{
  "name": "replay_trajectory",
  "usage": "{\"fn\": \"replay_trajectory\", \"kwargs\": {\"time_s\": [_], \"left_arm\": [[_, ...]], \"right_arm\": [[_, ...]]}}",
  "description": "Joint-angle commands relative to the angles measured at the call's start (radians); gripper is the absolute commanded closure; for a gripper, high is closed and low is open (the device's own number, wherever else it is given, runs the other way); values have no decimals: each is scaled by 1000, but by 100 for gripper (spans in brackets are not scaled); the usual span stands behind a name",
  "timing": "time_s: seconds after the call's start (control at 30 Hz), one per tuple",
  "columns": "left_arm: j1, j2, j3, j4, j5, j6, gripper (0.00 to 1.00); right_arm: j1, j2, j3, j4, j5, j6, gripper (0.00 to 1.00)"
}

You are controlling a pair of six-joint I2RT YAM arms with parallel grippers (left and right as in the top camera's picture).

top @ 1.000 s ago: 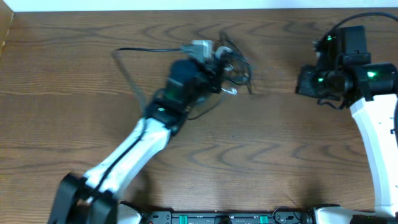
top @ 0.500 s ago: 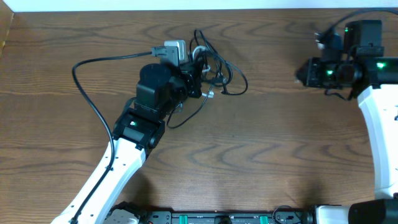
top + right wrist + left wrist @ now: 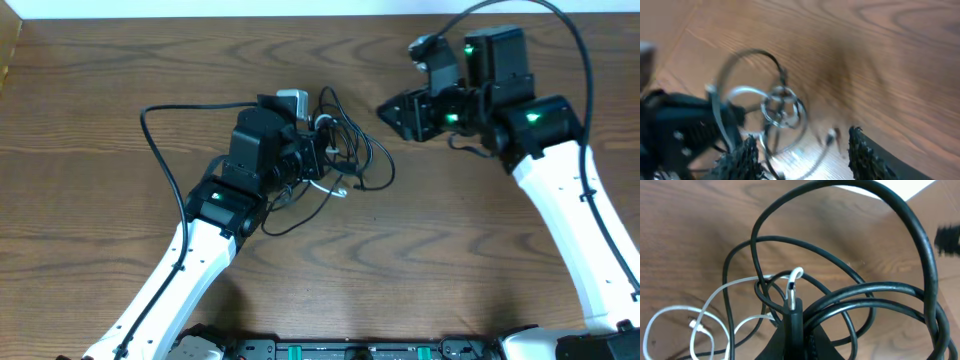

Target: Untangle cables

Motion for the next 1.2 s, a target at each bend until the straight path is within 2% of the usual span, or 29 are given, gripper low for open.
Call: {"fn": "replay_trajectory", "kwargs": {"time_s": [0.0, 0.37, 0.57, 0.67, 0.77, 0.83, 0.93, 1.17], "left_arm": [[2, 1, 20, -27, 80, 17, 92], [2, 2, 20, -80, 83, 47, 92], [2, 4, 20, -80, 83, 47, 92], [2, 6, 20, -81, 83, 54, 92], [2, 6, 20, -85, 82, 55, 93], [2, 6, 20, -87, 78, 54, 92], [2, 6, 20, -89, 45, 55, 92], [6, 5, 20, -84, -163, 62, 92]], "right_arm": [[38, 28, 15, 27, 13, 61, 43], [98, 85, 15, 135, -45, 167, 40], [117, 122, 15, 119, -52, 187, 45], [136, 154, 15, 123, -56, 206, 51], [150, 180, 15, 132, -58, 221, 62], [152, 188, 15, 137, -58, 232, 73], [146, 190, 15, 143, -47, 242, 99], [43, 159, 16, 112, -24, 254, 99]]}}
